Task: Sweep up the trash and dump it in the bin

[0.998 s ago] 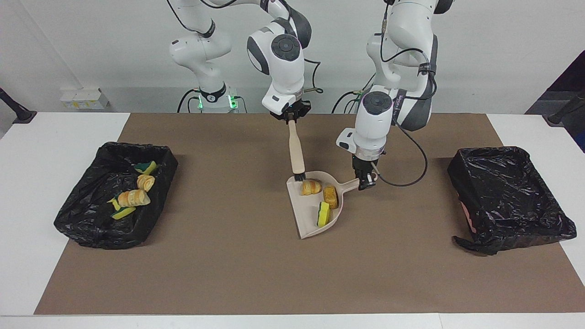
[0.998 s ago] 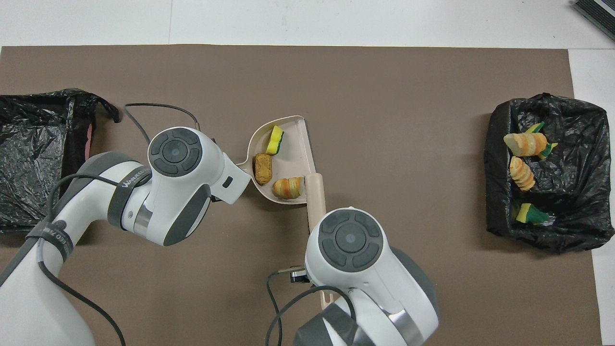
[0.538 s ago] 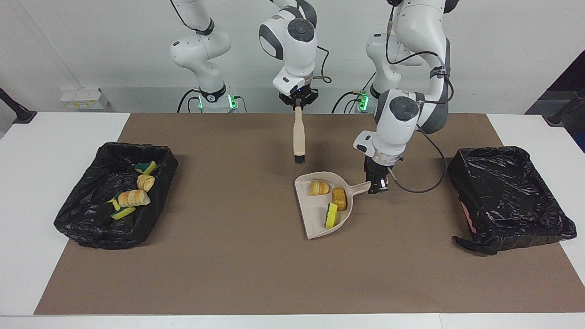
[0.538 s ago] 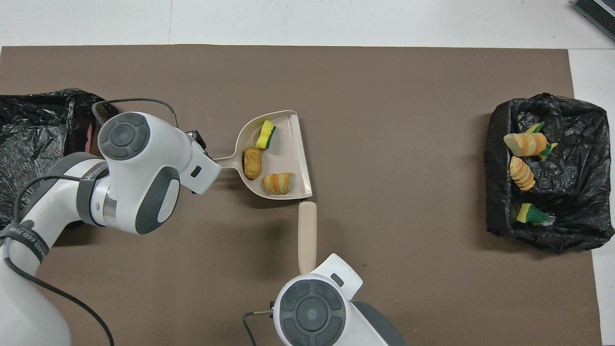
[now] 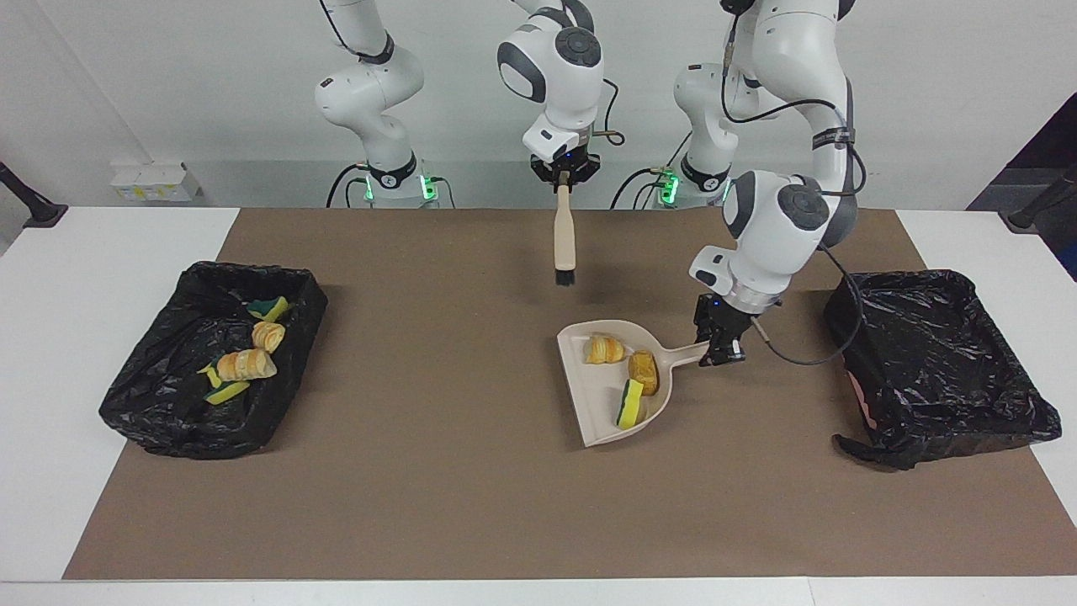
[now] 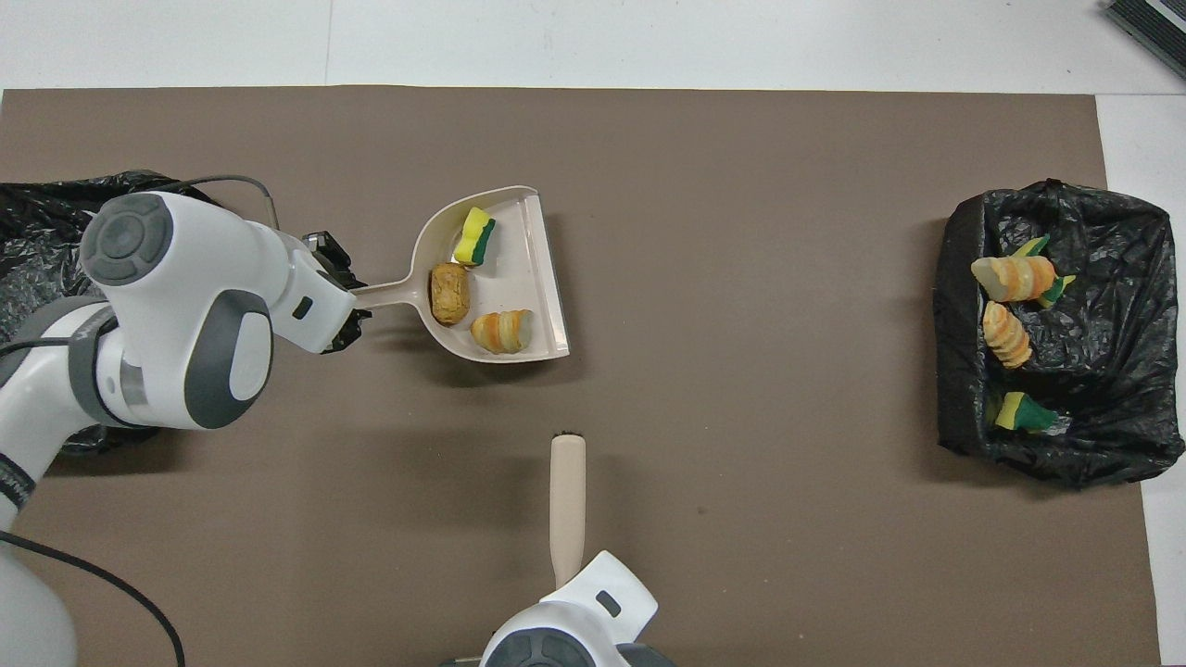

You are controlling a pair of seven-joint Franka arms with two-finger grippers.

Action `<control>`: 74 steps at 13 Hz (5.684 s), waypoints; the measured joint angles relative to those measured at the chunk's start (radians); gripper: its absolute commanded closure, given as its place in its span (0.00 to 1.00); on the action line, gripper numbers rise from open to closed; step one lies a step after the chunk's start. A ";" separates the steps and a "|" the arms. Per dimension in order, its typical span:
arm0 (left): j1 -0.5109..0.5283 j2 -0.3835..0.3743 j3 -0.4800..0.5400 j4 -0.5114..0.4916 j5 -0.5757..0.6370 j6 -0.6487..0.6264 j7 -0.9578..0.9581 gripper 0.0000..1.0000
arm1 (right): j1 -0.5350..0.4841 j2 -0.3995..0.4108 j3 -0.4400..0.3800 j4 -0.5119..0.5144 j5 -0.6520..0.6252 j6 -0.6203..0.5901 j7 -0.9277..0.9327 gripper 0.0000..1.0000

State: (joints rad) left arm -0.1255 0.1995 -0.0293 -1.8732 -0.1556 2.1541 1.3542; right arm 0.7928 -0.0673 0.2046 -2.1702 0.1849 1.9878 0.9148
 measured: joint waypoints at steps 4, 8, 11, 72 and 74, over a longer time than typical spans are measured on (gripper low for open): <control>0.140 -0.012 0.003 0.179 -0.002 -0.228 0.098 1.00 | 0.082 0.040 0.001 -0.022 0.000 0.055 0.082 1.00; 0.272 -0.012 0.012 0.288 -0.001 -0.368 0.219 1.00 | 0.108 0.068 0.001 -0.067 0.000 0.138 0.084 1.00; 0.383 -0.004 0.016 0.333 0.041 -0.435 0.358 1.00 | 0.103 0.096 -0.002 -0.073 0.000 0.152 0.072 1.00; -0.033 -0.072 -0.001 0.052 0.320 -0.204 -0.633 1.00 | -0.854 0.066 -0.097 0.684 -0.211 -0.491 -0.638 0.00; -0.079 -0.072 -0.001 -0.010 0.320 -0.153 -0.729 1.00 | -0.853 0.068 -0.096 0.690 -0.211 -0.491 -0.638 0.00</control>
State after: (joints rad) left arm -0.2047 0.1271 -0.0301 -1.8837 0.1641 2.0012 0.6251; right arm -0.0604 0.0008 0.1085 -1.4800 -0.0258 1.4971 0.2769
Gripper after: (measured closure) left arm 0.670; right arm 0.000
